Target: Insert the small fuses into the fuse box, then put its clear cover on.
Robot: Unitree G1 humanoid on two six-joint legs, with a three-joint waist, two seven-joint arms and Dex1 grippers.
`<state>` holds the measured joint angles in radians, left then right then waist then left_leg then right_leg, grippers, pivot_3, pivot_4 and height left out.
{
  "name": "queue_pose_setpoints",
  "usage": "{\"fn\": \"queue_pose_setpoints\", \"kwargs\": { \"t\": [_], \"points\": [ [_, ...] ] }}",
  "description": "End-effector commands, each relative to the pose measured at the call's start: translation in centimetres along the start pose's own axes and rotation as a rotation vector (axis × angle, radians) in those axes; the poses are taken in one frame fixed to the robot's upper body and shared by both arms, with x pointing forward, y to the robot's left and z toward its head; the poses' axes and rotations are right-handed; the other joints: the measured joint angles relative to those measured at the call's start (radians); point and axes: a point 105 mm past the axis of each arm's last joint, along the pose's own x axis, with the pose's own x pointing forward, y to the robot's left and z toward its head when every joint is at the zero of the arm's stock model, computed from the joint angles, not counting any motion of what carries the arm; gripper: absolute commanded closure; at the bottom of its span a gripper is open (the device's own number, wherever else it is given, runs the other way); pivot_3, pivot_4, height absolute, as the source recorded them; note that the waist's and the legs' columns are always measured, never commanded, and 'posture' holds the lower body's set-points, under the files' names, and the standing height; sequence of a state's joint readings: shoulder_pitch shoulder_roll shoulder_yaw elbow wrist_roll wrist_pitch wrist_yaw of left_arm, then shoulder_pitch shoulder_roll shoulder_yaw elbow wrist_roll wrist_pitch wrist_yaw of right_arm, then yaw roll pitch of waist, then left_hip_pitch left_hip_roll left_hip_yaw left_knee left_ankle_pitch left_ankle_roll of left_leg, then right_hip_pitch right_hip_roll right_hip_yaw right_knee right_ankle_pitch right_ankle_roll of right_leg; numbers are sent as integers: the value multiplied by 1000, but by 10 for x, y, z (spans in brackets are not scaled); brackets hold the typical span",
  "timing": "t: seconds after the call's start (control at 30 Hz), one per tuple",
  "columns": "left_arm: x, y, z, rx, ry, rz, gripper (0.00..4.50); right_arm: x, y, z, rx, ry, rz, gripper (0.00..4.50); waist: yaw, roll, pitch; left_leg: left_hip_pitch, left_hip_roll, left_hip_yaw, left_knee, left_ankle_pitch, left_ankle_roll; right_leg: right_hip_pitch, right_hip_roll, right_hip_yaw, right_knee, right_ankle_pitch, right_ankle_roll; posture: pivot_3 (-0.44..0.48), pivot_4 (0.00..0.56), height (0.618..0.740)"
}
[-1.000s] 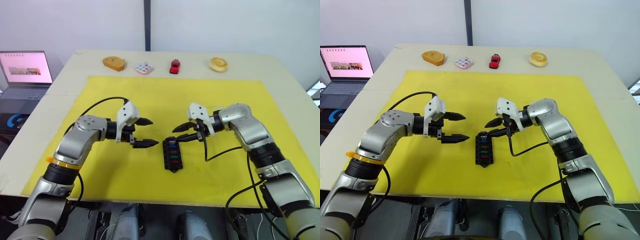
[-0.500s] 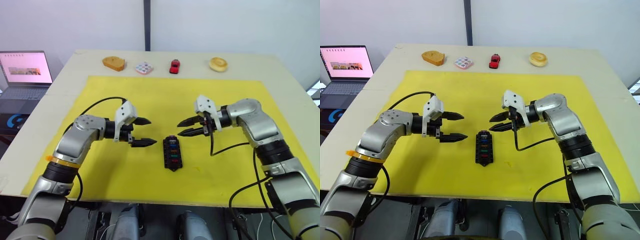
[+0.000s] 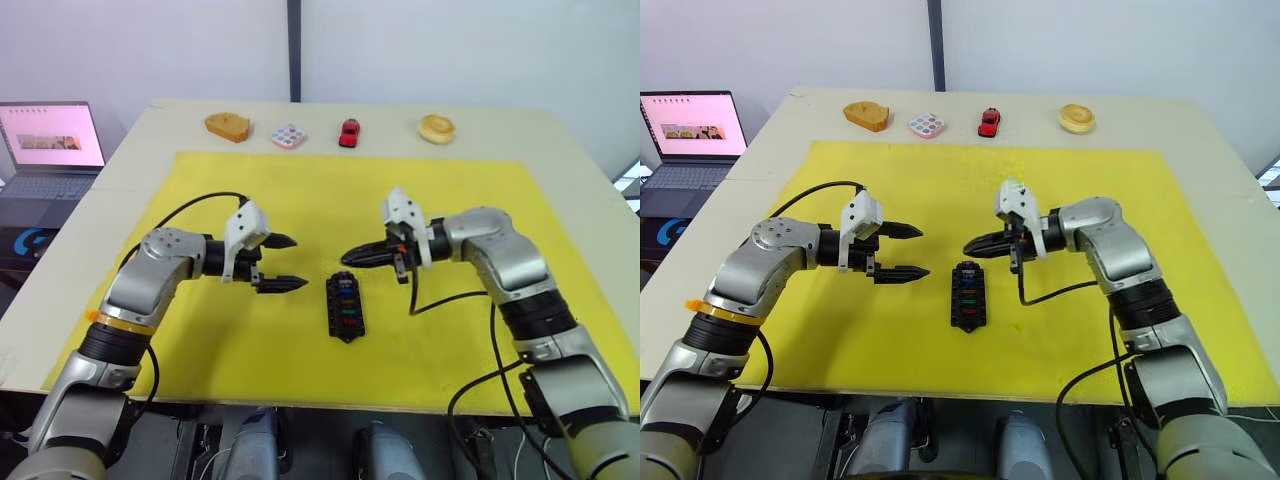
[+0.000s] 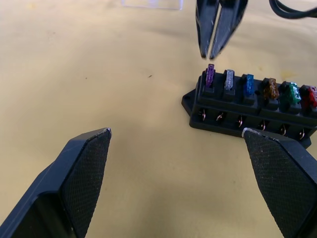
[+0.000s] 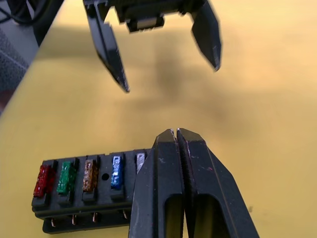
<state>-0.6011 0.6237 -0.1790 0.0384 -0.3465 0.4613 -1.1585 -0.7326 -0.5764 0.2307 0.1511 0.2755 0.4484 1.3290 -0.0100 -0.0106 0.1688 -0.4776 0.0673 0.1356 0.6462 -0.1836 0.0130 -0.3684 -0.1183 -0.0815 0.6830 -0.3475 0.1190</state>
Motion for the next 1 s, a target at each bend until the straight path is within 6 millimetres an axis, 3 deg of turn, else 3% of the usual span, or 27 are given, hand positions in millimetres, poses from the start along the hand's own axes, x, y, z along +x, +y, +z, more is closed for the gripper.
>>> {"fn": "queue_pose_setpoints", "kwargs": {
  "t": [0.03,1.0],
  "points": [
    [-2,-1,9,43,-19,2,0,1,2,8,-65,-5,-2,4408,0,0,0,0,0,0,0,0,0,0,0,0,0,0,0,0,150,740],
    [-2,1,9,51,-16,21,0,5,6,-22,14,72,6,4408,0,0,0,0,0,0,0,0,0,0,0,0,0,0,0,0,150,740]
  ]
}}
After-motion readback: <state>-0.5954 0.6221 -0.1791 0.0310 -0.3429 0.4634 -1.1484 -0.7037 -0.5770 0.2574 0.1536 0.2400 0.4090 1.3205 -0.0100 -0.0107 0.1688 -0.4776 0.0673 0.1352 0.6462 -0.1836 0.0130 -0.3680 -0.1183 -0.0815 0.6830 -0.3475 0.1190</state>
